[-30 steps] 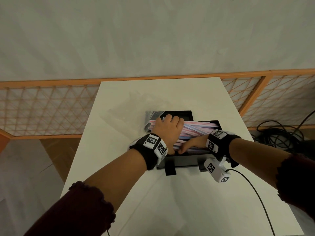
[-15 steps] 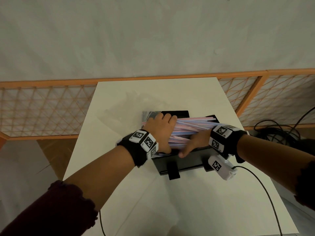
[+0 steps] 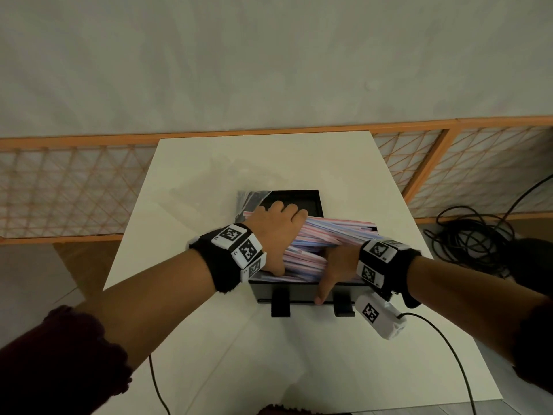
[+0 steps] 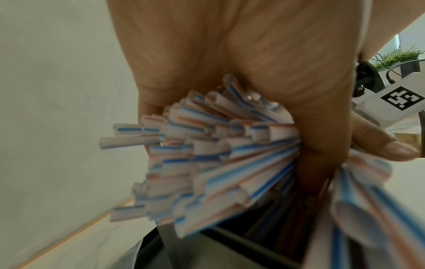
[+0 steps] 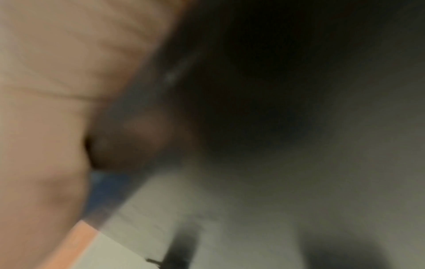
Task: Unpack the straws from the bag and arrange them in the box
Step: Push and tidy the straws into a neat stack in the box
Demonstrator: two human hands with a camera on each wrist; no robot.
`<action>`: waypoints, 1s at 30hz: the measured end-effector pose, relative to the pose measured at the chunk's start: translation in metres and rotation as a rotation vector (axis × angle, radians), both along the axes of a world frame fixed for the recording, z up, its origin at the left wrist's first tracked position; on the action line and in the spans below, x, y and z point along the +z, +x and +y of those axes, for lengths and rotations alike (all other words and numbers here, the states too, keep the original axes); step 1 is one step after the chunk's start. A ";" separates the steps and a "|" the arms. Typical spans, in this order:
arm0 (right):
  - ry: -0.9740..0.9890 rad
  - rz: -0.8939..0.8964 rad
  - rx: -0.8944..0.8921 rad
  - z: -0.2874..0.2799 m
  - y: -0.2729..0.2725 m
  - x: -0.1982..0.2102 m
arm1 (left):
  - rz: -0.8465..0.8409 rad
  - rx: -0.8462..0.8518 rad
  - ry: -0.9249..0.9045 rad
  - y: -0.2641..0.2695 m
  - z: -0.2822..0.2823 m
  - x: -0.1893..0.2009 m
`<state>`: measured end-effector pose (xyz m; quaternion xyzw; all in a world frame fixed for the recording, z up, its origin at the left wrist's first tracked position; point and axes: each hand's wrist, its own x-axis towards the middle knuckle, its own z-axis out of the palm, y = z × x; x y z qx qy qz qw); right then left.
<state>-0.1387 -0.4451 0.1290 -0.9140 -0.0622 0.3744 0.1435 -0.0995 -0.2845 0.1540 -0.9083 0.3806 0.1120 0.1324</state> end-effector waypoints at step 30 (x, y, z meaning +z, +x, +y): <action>-0.220 -0.125 0.185 -0.001 0.001 0.032 | 0.157 0.094 -0.190 -0.001 0.014 0.003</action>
